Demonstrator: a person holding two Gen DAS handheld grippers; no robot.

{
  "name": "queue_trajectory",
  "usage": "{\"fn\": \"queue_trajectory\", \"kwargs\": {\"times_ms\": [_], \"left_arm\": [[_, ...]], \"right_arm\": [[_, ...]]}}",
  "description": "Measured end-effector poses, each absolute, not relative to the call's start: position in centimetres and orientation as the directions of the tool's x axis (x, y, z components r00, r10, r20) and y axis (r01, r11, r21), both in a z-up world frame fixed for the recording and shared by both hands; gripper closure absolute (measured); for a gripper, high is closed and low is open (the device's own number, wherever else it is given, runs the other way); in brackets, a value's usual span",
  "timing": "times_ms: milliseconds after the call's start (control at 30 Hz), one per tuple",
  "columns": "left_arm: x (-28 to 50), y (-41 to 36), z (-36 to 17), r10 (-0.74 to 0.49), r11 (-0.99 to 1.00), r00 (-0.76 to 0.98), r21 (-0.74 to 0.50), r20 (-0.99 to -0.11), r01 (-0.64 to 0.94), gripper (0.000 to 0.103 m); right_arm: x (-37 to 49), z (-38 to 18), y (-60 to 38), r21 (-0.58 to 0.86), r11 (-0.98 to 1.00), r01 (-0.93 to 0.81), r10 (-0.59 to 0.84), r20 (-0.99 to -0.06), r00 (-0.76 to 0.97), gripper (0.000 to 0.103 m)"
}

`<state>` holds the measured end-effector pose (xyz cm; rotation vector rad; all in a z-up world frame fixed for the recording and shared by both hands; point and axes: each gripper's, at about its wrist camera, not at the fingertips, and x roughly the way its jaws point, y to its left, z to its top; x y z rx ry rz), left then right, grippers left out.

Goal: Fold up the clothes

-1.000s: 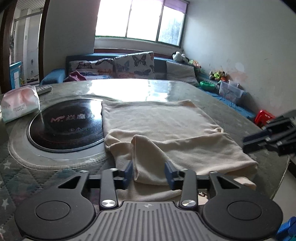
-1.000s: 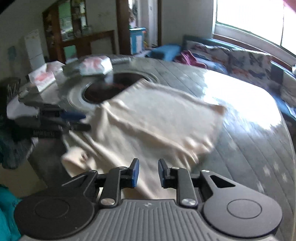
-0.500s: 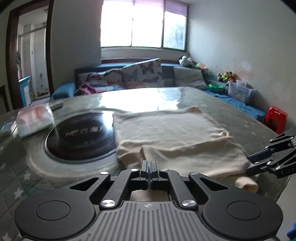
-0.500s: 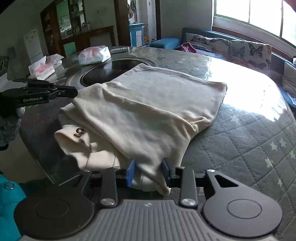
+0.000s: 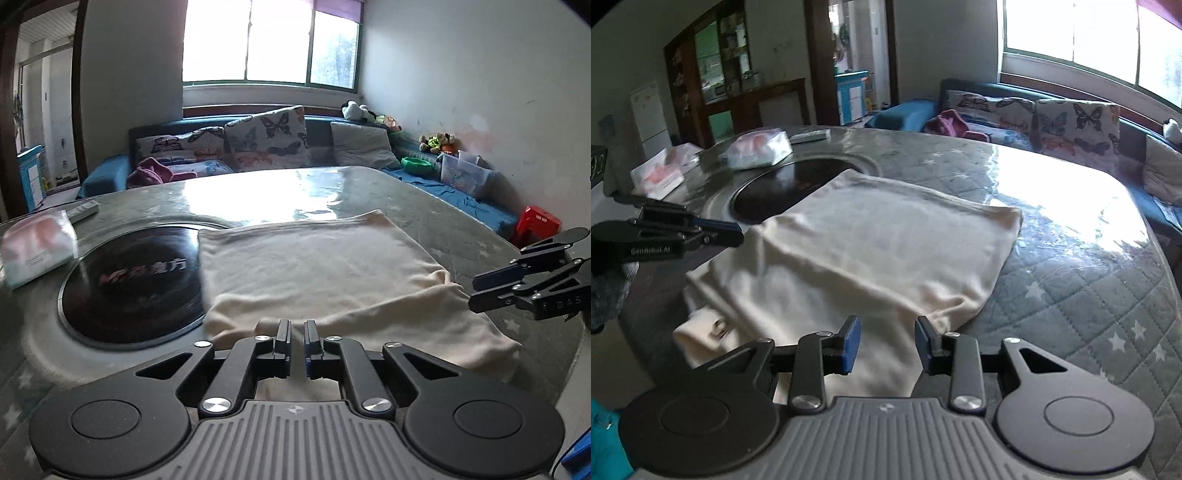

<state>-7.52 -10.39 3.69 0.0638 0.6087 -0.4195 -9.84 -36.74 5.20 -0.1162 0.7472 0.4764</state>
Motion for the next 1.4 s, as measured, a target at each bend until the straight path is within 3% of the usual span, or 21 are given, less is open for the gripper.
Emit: {"fn": "queue_trajectory", "kwargs": {"times_ms": [200, 433, 700, 867, 1167, 1200, 1267, 1400], "left_arm": [[-5.6, -11.1, 2.3, -0.363, 0.913, 0.717, -0.072, -0.596, 0.402, 0.095], [-6.4, -10.3, 1.9, -0.358, 0.914, 0.712, -0.07, -0.604, 0.4, 0.095], [-6.9, -10.1, 1.8, -0.356, 0.907, 0.707, -0.044, -0.612, 0.418, 0.09], [-8.1, -10.0, 2.1, -0.359, 0.899, 0.709, -0.021, -0.607, 0.437, 0.079], [-11.6, -9.0, 2.8, -0.362, 0.874, 0.712, 0.045, -0.602, 0.483, 0.076], [-12.0, -8.8, 2.9, -0.361, 0.872, 0.712, 0.053, -0.602, 0.487, 0.074], [-12.8, -8.4, 3.0, -0.359, 0.867, 0.713, 0.069, -0.602, 0.494, 0.061], [-14.5, -8.3, 2.7, -0.359, 0.834, 0.708, 0.132, -0.608, 0.536, 0.059]], "right_arm": [[-7.5, 3.6, -37.0, 0.09, 0.908, -0.409, 0.357, -0.675, 0.646, 0.078], [-7.7, 3.3, -37.2, 0.054, 0.912, -0.406, 0.334, -0.674, 0.659, 0.078], [-10.9, 4.5, -35.6, 0.064, 0.86, -0.507, 0.417, -0.66, 0.625, 0.078], [-12.4, 3.7, -34.7, 0.042, 0.845, -0.533, 0.412, -0.685, 0.601, 0.078], [-14.1, 3.4, -34.4, 0.003, 0.858, -0.514, 0.384, -0.669, 0.636, 0.077], [-14.2, 3.3, -34.5, 0.007, 0.862, -0.506, 0.379, -0.671, 0.637, 0.077], [-14.3, 2.9, -34.8, 0.009, 0.866, -0.501, 0.374, -0.677, 0.634, 0.077], [-14.8, 3.4, -35.0, 0.007, 0.867, -0.499, 0.375, -0.668, 0.642, 0.077]]}}
